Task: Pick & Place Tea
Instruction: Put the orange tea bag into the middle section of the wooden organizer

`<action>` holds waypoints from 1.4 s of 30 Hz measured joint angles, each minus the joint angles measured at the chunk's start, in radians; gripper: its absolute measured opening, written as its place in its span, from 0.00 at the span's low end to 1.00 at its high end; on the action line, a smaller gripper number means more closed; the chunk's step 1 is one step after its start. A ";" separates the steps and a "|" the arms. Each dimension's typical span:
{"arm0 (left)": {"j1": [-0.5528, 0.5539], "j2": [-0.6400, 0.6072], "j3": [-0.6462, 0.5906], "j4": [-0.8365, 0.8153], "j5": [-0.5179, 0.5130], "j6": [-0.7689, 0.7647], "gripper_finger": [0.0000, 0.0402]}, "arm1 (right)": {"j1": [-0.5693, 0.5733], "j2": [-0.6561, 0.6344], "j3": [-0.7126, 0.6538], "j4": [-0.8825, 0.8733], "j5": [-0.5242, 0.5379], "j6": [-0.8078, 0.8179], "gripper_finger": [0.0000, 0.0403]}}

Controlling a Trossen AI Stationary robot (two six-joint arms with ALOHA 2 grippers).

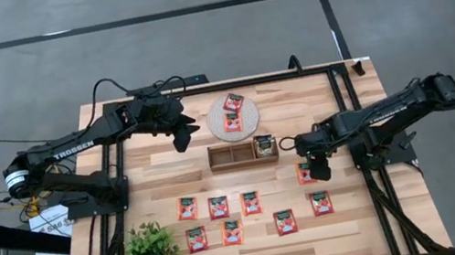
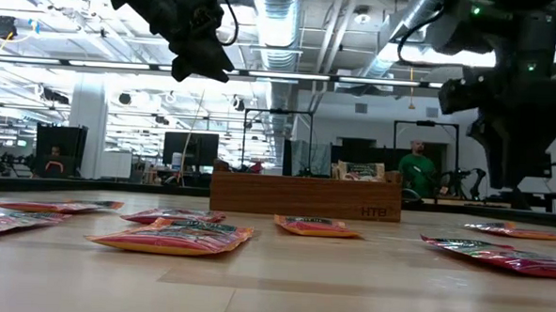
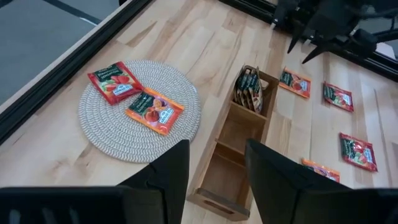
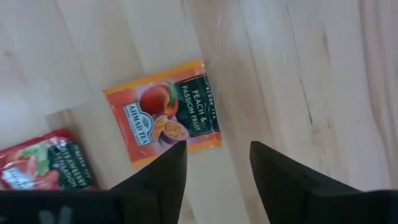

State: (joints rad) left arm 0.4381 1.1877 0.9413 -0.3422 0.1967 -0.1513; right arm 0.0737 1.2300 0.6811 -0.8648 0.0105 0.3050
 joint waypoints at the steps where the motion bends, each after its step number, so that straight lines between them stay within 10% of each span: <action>1: 0.000 0.000 0.000 -0.001 0.000 0.000 0.37 | -0.003 0.016 0.000 0.006 0.000 -0.001 0.42; 42: 0.000 0.000 0.000 -0.103 0.000 0.031 0.37 | -0.074 0.280 0.004 0.114 -0.023 -0.078 0.30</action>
State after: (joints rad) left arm 0.4381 1.1877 0.9413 -0.4450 0.1970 -0.1200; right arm -0.0002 1.5096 0.6852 -0.7508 -0.0127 0.2272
